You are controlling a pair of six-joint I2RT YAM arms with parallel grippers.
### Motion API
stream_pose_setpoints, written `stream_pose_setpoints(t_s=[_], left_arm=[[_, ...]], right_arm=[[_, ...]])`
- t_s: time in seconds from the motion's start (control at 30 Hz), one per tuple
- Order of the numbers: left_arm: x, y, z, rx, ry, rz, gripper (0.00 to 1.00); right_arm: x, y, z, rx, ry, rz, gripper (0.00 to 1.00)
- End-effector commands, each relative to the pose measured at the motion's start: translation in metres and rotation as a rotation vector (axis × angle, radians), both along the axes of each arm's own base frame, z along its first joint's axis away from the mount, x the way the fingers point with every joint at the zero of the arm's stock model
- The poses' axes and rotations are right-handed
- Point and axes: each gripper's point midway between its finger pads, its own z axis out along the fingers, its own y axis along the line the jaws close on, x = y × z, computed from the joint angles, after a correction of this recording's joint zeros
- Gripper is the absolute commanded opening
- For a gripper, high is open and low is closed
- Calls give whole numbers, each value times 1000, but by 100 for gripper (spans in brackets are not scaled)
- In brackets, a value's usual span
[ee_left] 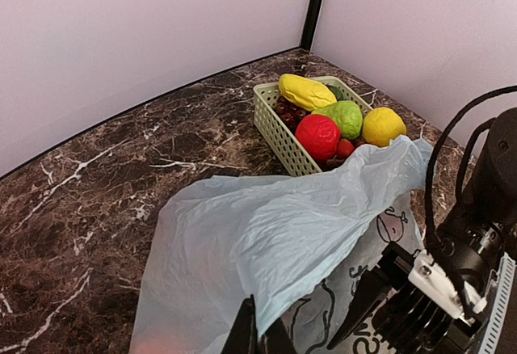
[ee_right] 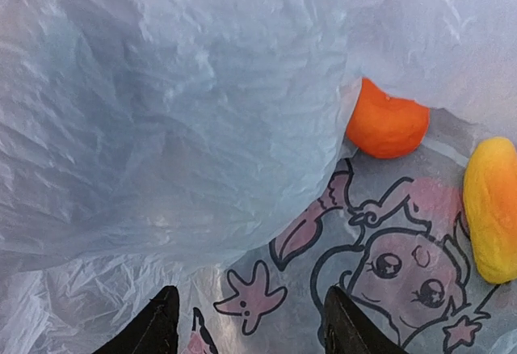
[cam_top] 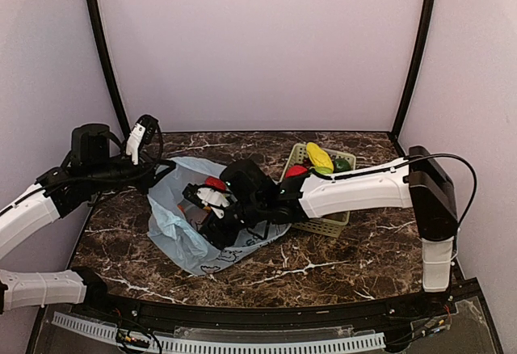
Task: Untie the knot of the plastic bag and take out the fruit
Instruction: Move the takeout bag to the center of the board.
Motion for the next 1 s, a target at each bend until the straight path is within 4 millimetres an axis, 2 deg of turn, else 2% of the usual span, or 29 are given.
stream_pose_setpoints(t_s=[0.0, 0.13, 0.27, 0.43, 0.53, 0.6, 0.67, 0.7, 0.73, 0.8, 0.87, 0.97], left_arm=[[-28, -3, -12, -75, 150, -47, 1], [-51, -6, -22, -116, 268, -93, 1], [-66, -10, -39, -116, 392, -134, 1], [-73, -12, -50, -106, 450, -151, 1], [-72, -15, -54, -100, 476, -158, 1], [-66, -18, -50, -107, 464, -158, 2], [-54, -18, -40, -119, 417, -124, 14], [-48, -19, -33, -135, 391, -113, 27], [-41, -18, -25, -141, 363, -84, 33], [-28, -13, -13, -162, 330, -18, 60], [-17, -9, 1, -200, 311, 34, 73], [1, 1, 21, -249, 304, 102, 81]], right_arm=[[0, -13, -34, -78, -38, -49, 58], [27, -30, -39, -107, -104, -196, 62], [60, -41, -41, -88, -77, -338, 64], [85, -41, -27, 2, -81, -426, 68], [93, -34, -23, 39, -109, -431, 72], [96, -25, -22, 54, -110, -419, 73], [94, -16, -24, 69, -99, -391, 74], [93, -11, -23, 79, -93, -375, 74], [93, -8, -22, 86, -90, -367, 74], [95, -3, -23, 92, -91, -361, 75], [96, 0, -24, 92, -89, -360, 75], [99, 2, -26, 95, -77, -359, 76]])
